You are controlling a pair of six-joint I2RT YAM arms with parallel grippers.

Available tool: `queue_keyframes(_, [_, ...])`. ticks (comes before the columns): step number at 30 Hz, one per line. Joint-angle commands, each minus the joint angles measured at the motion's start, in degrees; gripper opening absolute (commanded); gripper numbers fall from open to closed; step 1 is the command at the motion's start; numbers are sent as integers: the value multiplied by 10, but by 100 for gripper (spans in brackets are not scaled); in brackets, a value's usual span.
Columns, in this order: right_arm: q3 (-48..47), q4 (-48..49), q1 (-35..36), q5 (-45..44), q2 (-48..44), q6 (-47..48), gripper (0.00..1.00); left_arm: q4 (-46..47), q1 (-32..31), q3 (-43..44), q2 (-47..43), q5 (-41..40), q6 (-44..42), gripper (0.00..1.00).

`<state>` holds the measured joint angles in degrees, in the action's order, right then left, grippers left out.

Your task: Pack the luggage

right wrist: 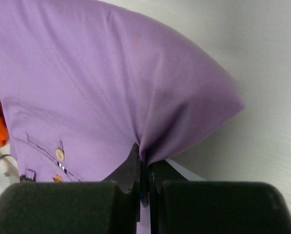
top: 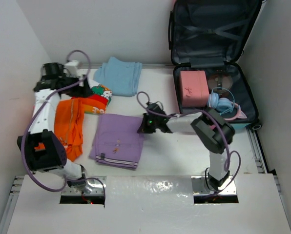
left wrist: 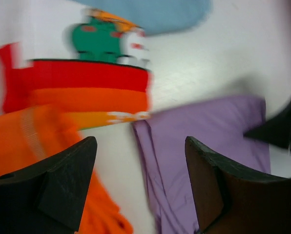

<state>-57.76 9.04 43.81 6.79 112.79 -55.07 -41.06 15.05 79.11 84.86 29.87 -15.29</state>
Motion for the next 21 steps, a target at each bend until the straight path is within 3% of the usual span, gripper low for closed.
queue_keyframes(1, [54, -29, -93, -11, -60, 73, 0, -65, -96, 6, 13, 41, -58, 69])
queue_keyframes(4, [23, -117, -131, -18, -78, 215, 0, -32, -134, -47, 14, 42, -6, 71])
queue_keyframes(7, [20, -143, -134, -8, -81, 268, 0, 16, -176, -116, 14, -2, 32, 75])
queue_keyframes(11, [43, -107, -132, -41, -87, 223, 0, 76, -270, -195, 35, -83, 89, 80])
queue_keyframes(15, [58, -81, -127, -59, -97, 207, 0, 195, -295, -244, 61, -110, 191, 83])
queue_keyframes(21, [23, -117, -97, -67, -95, 243, 0, 200, -300, -233, 169, -200, 252, 83])
